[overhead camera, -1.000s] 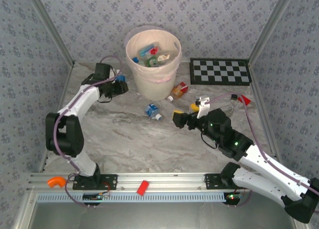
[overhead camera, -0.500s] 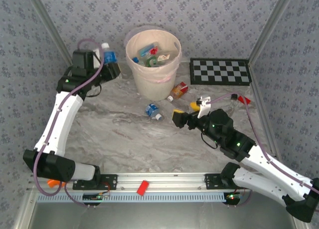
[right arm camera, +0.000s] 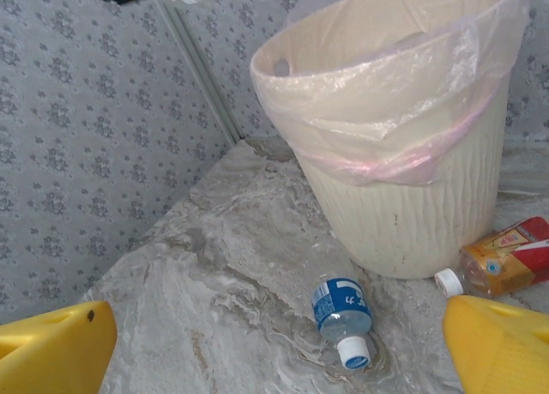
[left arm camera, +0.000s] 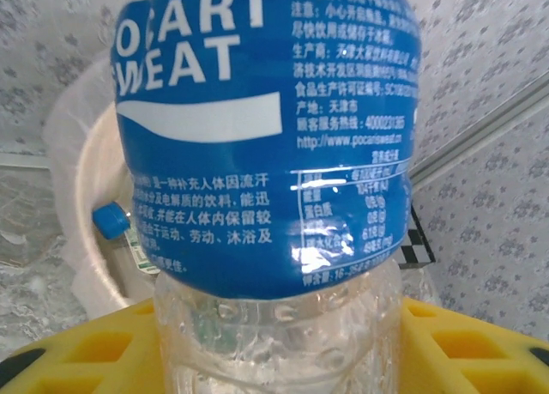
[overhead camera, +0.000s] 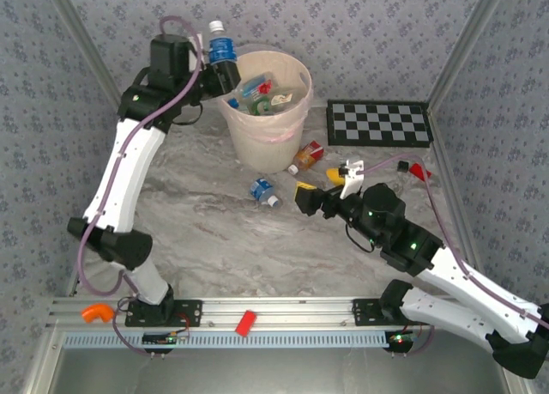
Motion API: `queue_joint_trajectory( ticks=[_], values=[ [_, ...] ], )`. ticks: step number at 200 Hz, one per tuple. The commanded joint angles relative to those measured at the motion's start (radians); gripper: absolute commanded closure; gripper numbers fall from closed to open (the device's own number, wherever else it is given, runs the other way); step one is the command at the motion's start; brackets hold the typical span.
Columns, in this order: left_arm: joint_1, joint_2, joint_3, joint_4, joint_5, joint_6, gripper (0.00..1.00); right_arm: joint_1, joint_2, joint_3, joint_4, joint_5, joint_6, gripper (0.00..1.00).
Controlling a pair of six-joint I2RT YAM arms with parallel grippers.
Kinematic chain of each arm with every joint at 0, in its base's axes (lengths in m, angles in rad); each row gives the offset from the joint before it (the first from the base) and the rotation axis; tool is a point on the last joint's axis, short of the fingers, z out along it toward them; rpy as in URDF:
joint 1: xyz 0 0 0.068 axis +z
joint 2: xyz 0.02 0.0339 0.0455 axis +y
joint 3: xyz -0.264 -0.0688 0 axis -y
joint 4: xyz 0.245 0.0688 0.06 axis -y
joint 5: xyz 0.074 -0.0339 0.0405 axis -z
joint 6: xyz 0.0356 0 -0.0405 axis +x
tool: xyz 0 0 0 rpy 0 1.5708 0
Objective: Put the plastic bottles in the bin
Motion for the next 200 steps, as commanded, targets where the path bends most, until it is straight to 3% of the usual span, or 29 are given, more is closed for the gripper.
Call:
queue_joint_trajectory(
  ticks=[1,68,200],
  values=[
    [-0.022,0.070,0.115,-0.067,-0.018,-0.014,0.46,0.011,-0.022,0.054,-0.005,0.032,-0.033,0.01],
    [-0.032,0.308,0.427,-0.216,-0.046,-0.020,0.45,0.015,-0.049,0.092,-0.021,0.074,-0.062,0.01],
    [-0.032,0.331,0.431,-0.222,-0.060,-0.009,0.43,0.015,-0.042,0.068,-0.006,0.075,-0.064,0.00]
  ],
)
